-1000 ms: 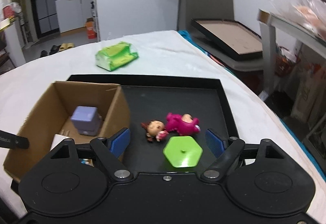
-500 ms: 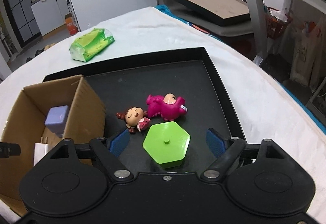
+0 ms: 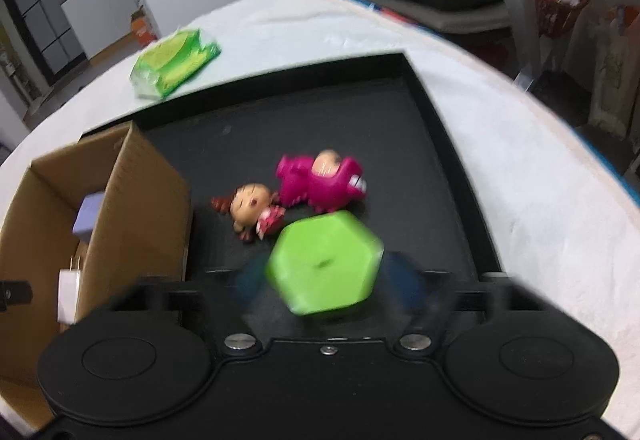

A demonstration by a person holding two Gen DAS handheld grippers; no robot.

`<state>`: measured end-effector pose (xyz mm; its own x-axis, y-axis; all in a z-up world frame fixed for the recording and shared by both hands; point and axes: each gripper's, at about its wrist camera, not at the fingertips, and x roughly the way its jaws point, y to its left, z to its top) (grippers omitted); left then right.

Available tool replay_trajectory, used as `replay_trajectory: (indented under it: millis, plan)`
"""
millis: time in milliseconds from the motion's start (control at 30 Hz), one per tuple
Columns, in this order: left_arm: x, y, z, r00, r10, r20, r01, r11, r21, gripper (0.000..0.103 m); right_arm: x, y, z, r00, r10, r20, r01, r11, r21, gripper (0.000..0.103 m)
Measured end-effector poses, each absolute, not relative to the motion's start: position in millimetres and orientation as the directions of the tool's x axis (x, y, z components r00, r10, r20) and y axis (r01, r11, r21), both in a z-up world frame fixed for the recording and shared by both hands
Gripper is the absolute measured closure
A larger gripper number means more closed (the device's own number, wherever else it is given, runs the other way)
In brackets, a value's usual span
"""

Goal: Organize rigid objects
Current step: 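Grasp the green hexagonal box with the right gripper and lift, then lower the green hexagonal box beside the purple cube and release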

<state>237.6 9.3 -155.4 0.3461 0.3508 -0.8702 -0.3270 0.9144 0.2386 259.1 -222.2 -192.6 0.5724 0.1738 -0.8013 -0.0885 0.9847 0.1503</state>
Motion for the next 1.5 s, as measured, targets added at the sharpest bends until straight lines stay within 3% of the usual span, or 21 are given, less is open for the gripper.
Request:
replay_trajectory:
  millis: [667, 1067, 1267, 1500]
  plan:
    - [224.8, 2.6, -146.8, 0.365, 0.350, -0.862, -0.318, 0.918, 0.238, 0.051, 250.2, -233.5, -151.8, 0.662, 0.194, -0.724, -0.075, 0.978, 0.194, 0.050]
    - [213.1, 15.5, -142.2, 0.423, 0.319, -0.848, -0.327, 0.927, 0.186, 0.052, 236.5, -207.5, -118.7, 0.747, 0.251, -0.615, -0.190, 0.968, 0.164, 0.051]
    - [209.7, 22.4, -139.6, 0.442, 0.283, -0.851, -0.319, 0.937, 0.145, 0.058, 229.5, -199.8, -107.8, 0.771, 0.295, -0.564, -0.240, 0.955, 0.173, 0.051]
    - [207.0, 32.5, -141.4, 0.457, 0.232, -0.859, -0.315, 0.945, 0.088, 0.073, 222.6, -184.3, -99.2, 0.782, 0.366, -0.504, -0.323, 0.930, 0.175, 0.050]
